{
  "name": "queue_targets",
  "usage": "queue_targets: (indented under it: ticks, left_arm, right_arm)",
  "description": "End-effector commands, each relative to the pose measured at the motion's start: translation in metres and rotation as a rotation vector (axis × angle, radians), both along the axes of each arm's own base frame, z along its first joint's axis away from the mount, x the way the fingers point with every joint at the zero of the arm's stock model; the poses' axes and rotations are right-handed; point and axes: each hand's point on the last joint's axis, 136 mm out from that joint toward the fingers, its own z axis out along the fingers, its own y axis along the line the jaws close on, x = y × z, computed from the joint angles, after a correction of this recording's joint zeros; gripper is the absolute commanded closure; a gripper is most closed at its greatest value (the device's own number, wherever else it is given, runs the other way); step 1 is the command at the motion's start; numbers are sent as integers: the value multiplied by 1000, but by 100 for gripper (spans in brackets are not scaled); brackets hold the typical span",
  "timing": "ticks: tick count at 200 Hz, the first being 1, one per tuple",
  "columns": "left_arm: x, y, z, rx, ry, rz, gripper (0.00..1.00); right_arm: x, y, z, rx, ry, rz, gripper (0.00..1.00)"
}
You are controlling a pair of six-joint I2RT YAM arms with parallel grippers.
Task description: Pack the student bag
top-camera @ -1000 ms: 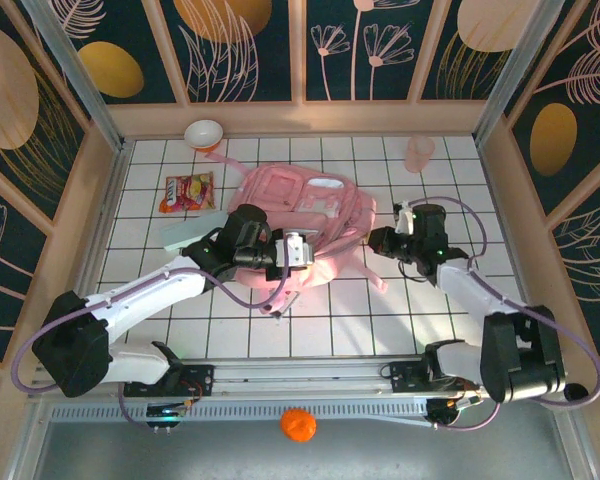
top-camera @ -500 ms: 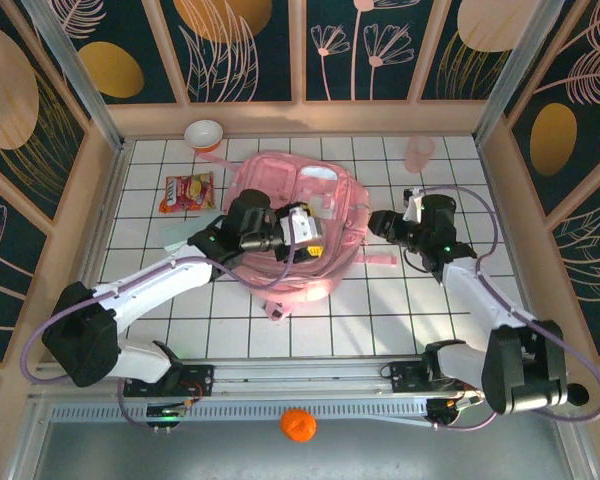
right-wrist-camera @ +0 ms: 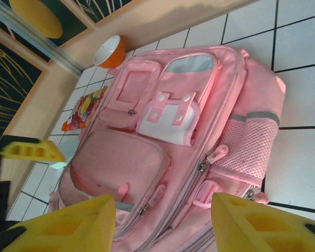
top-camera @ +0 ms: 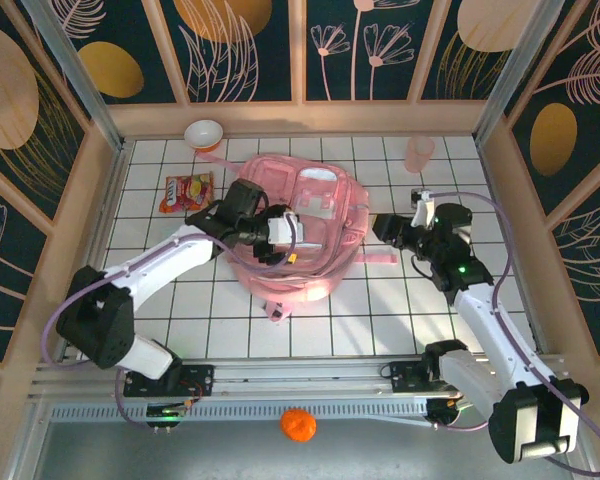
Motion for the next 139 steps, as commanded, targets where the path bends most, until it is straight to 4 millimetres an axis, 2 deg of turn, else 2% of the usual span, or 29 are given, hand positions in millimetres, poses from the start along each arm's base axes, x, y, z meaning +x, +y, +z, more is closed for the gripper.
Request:
queue_targets:
  ticks: [1,28,71,85,93,111,130,139]
  left_arm:
    - [-10,5,-19,98,25,-95,16]
    - [-10,0,-31,97,62,-112,18]
    - [18,0,-47,117,-17,-16,19]
    - [23,-1,-51,121,-26,-4,23]
    - [24,-2,-50,119,-29,-1,32]
    - [27,-6,-35,62,-48,25,65]
    - [25,-11,2,-87,-91,40,96]
    - [23,-12,22,-174,-86,40,100]
  right_arm:
    - [-7,7,0,-14,-23,47,49]
    - [-7,13,-2,-13,-22,66,49]
    - [-6,18,-2,-17,-24,84,49]
    - [-6,19,-2,-18,-29,88,49]
    - [-7,19,-3,-20,-27,89,49]
    - [-8,18,-4,-39,-35,95,49]
    - [-9,16,-7,-79,-61,105,49]
    - [-9,17,-6,-98,-83,117,48]
